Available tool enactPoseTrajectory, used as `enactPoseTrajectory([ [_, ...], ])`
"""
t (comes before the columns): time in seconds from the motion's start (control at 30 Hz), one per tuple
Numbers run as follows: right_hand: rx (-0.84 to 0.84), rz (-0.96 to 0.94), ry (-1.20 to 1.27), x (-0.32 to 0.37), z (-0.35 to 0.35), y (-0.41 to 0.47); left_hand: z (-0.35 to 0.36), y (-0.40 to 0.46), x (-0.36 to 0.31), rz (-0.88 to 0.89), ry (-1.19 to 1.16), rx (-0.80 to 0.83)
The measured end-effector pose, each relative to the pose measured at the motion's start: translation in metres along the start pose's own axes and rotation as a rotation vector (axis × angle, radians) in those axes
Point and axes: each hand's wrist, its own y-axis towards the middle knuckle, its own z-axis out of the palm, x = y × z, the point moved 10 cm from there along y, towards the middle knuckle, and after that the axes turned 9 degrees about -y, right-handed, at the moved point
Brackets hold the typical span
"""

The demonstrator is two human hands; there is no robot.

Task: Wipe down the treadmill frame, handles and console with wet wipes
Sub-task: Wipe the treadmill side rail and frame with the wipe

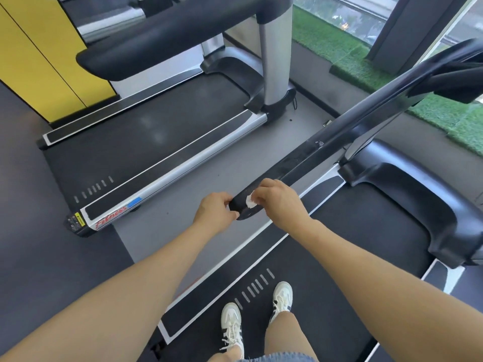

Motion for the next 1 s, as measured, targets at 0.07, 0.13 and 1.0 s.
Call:
enactPoseTrajectory([
  [0.07, -0.024, 0.128, 0.105, -0.024, -0.012, -0.002, 0.001, 0.004, -0.013, 0.030, 0.011, -0.015],
  [0.13, -0.064, 0.263, 0.270, -0.051, -0.027, -0.002, 0.004, 0.009, -0.034, 0.071, 0.014, -0.035],
  [1.0, -0.319, 0.333, 0.089, -0.155, -0.054, 0.036, 0.040, 0.059, -0.109, 0.236, 0.027, -0.182],
])
